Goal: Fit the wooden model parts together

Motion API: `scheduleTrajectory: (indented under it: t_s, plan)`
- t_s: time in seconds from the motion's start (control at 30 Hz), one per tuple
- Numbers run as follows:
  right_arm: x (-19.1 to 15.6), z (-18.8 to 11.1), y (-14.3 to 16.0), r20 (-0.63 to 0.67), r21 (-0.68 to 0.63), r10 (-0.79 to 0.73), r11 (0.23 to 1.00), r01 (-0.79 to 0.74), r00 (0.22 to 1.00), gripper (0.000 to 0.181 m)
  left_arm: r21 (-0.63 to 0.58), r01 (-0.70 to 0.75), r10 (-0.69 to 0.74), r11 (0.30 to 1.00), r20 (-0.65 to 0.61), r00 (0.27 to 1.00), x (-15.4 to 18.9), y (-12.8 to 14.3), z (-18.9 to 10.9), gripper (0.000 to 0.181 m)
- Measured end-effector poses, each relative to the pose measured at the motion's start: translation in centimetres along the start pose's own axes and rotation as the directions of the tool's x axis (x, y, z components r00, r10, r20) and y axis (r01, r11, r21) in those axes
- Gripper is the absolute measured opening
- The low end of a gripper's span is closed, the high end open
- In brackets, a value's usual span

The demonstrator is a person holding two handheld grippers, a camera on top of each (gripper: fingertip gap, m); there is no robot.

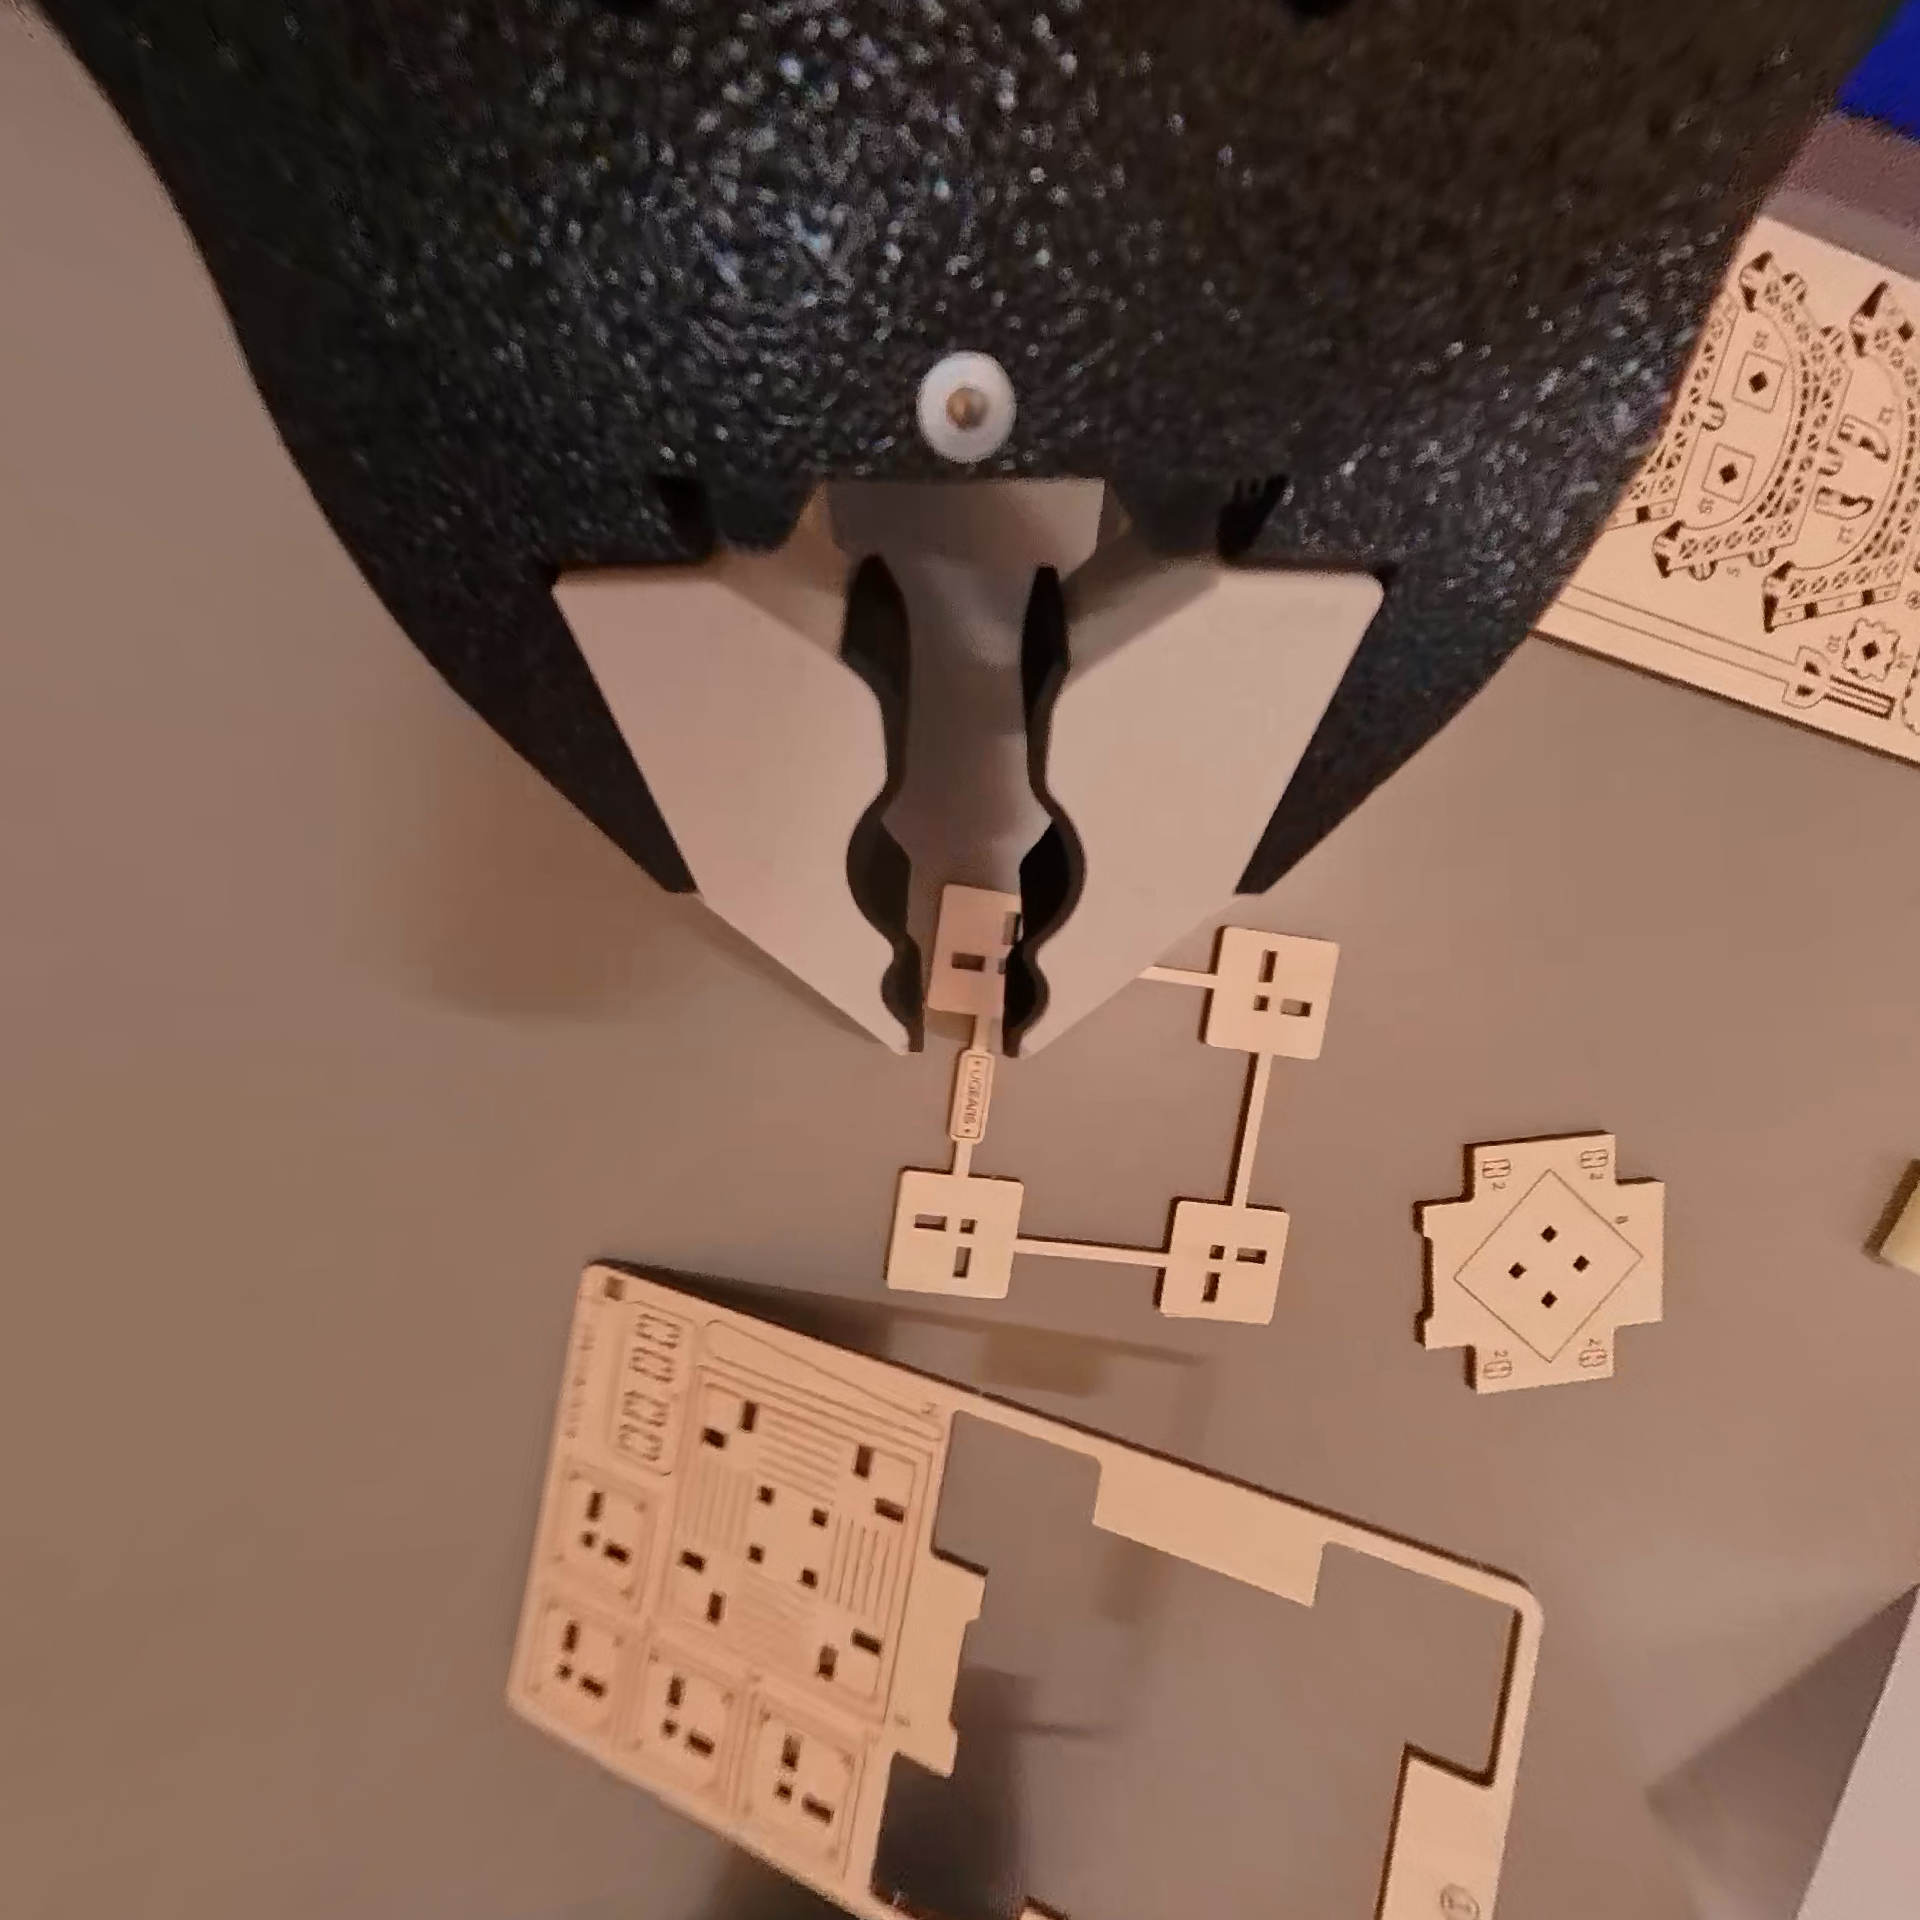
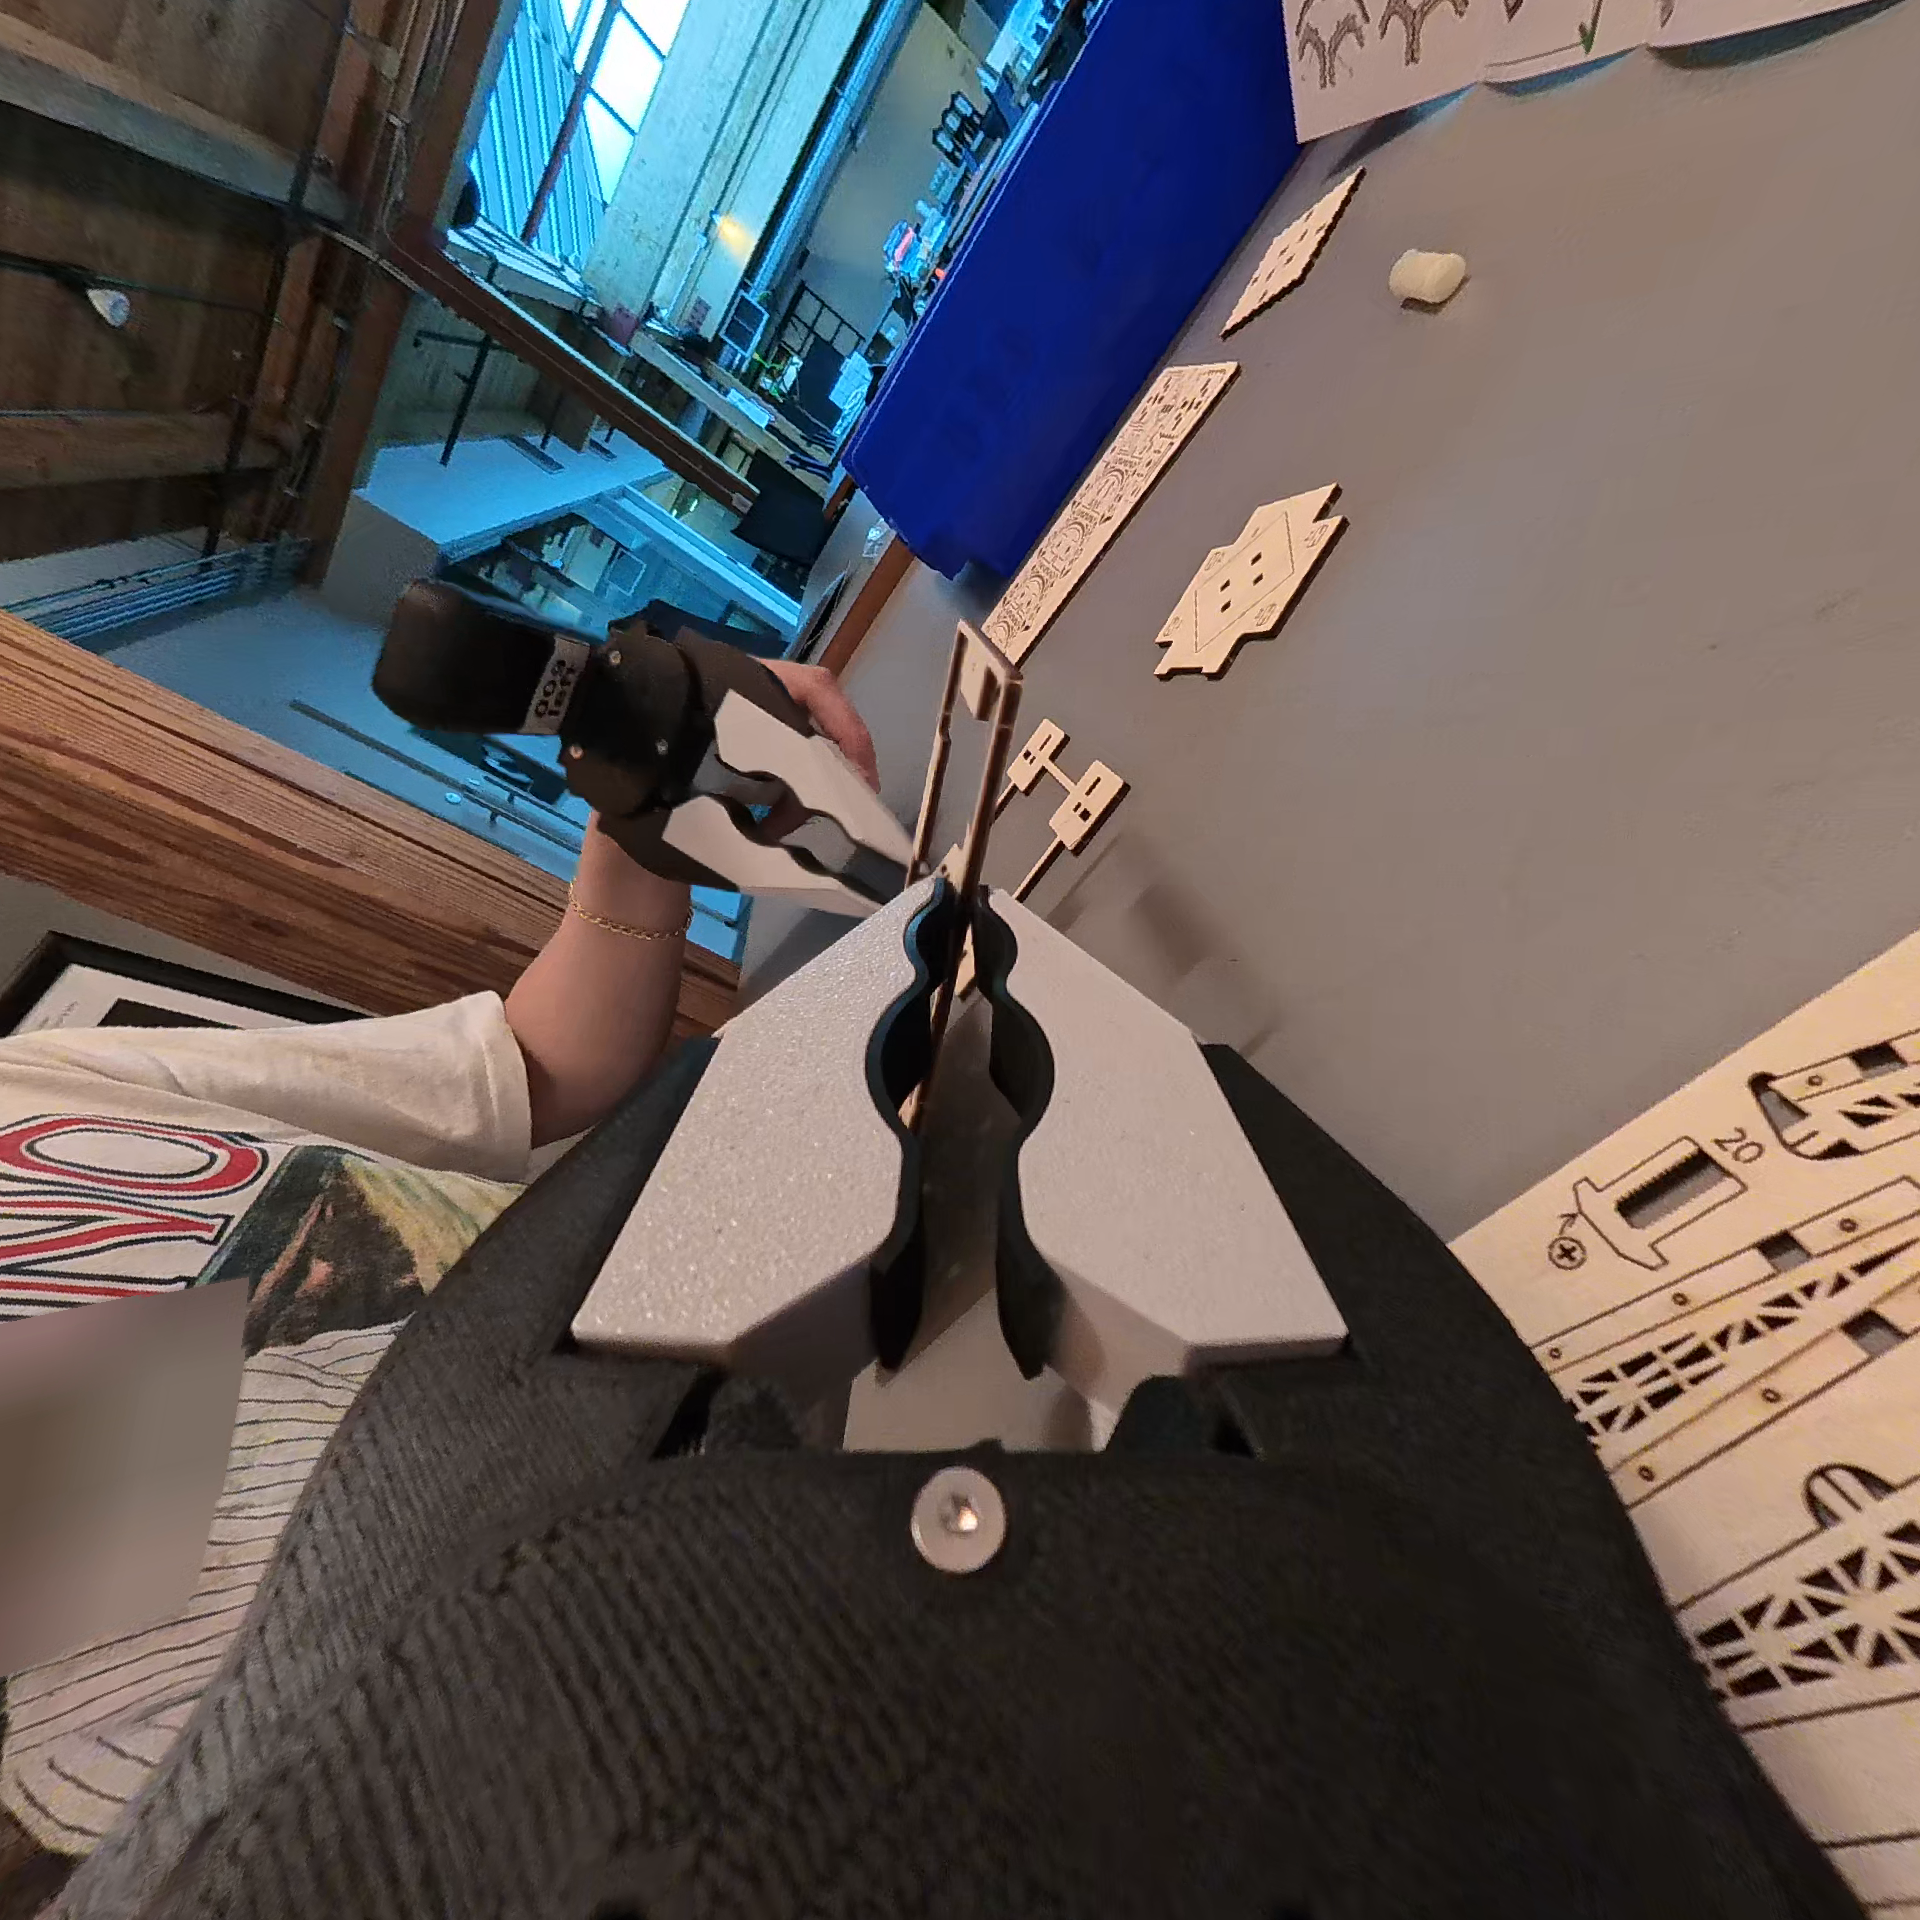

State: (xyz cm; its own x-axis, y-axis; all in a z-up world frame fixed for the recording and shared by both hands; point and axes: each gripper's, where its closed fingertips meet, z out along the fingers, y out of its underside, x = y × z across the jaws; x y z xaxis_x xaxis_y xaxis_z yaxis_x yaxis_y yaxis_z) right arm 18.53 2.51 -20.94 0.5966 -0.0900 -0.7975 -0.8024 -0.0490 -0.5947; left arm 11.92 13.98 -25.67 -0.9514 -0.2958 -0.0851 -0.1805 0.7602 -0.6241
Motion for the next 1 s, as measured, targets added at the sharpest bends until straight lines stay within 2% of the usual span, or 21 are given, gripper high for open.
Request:
scheduleTrajectory:
  t_s: [0.07,0.23,0.47,1.0]
  plan:
    - [0.0,0.1,0.1,-0.004,-0.006,-0.006,1.0,0.006,1.0,0.002,-0.019,0.007,-0.007,1.0,0.014,1.0,-0.2,0.3,0.9,0.009]
    - [0.0,0.1,0.1,-0.003,-0.006,-0.004,1.0,0.004,1.0,0.001,0.02,0.034,-0.034,0.999,-0.045,0.998,0.0,-0.2,1.7,0.004]
    - [0.0,0.1,0.1,0.0,-0.006,-0.001,1.0,0.001,1.0,0.001,0.055,-0.013,0.021,0.998,-0.159,0.987,0.2,-0.7,2.0,0.004]
    - [0.3,0.1,0.1,-0.023,-0.001,-0.003,1.0,0.002,1.0,0.001,0.117,-0.029,0.047,0.993,-0.152,0.987,0.4,-0.8,2.1,0.005]
